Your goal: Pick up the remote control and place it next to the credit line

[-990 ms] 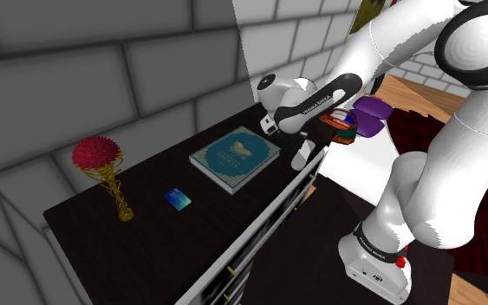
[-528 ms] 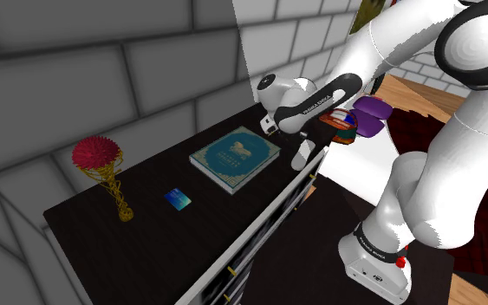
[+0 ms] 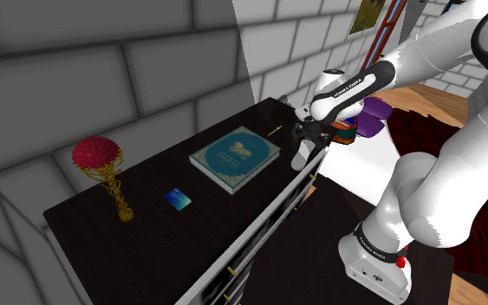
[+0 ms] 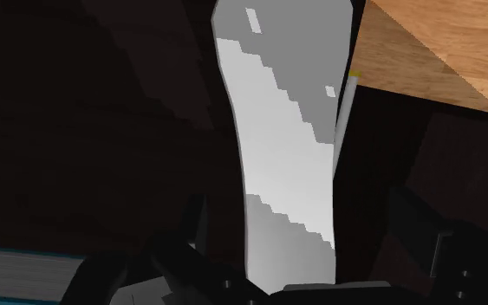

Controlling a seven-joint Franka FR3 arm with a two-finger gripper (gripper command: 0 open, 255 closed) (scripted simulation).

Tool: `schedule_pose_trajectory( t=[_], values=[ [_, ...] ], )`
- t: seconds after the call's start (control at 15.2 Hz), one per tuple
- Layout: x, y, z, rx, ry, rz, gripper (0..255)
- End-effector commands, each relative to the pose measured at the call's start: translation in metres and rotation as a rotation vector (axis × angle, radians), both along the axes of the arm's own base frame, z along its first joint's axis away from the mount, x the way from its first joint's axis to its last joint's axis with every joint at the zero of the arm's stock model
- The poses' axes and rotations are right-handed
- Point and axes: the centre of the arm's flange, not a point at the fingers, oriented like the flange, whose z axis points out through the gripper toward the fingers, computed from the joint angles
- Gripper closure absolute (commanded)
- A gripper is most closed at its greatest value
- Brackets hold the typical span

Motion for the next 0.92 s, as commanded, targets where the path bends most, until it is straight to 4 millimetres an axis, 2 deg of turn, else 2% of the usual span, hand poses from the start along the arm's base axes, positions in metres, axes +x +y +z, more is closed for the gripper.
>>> schedule_pose_trajectory(
  t=[0.0,0.33,0.79,0.86],
  values=[
    [-0.004,-0.007,-0.009,0.02,-0.024,0.005,0],
    [-0.004,-0.007,-0.033,0.02,-0.024,0.005,0],
    [-0.004,-0.007,-0.033,0.02,-0.024,0.005,0],
    [-0.004,-0.007,-0.033,0.02,-0.024,0.005,255]
  ],
)
